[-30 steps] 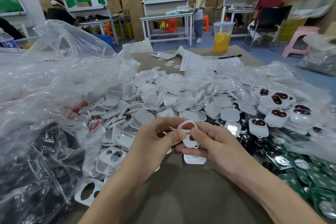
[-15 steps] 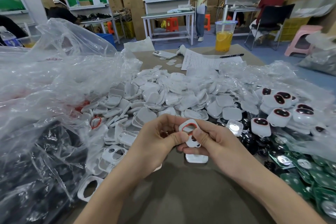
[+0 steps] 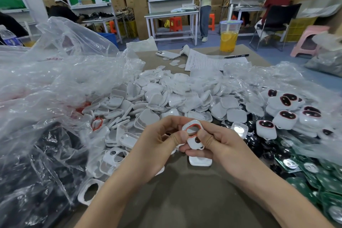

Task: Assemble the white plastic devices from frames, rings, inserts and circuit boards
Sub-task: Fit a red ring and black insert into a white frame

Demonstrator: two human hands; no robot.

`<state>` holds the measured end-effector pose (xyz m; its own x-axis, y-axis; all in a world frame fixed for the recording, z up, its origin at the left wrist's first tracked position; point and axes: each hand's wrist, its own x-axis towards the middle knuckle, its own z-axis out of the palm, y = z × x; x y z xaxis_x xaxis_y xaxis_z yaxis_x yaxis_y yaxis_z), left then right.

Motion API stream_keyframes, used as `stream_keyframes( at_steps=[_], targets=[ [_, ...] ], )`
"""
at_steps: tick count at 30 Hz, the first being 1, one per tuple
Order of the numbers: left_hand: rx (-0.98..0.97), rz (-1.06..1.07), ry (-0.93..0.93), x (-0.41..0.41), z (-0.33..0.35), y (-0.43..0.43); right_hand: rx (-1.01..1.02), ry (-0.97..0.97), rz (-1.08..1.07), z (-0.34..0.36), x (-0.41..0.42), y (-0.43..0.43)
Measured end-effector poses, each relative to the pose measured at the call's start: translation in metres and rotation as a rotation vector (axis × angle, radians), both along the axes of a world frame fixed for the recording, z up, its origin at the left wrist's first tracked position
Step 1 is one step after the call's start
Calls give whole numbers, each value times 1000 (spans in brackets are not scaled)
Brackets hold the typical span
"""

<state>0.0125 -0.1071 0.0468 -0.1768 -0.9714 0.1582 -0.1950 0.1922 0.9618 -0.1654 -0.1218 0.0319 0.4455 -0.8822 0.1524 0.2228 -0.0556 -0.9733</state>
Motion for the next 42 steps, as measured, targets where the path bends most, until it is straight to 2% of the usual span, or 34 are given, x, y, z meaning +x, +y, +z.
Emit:
stream_keyframes(
  at_steps=[14,26,42],
  targets=[
    [3,66,-124,0,-3,2,-116,122,-2,-4,4,3],
    [33,102,-148,-8,0,6,-97,269,-28,-8,2,4],
    [10,155,-163,-8,-4,5,-149,280,-46,-5,0,3]
  ],
)
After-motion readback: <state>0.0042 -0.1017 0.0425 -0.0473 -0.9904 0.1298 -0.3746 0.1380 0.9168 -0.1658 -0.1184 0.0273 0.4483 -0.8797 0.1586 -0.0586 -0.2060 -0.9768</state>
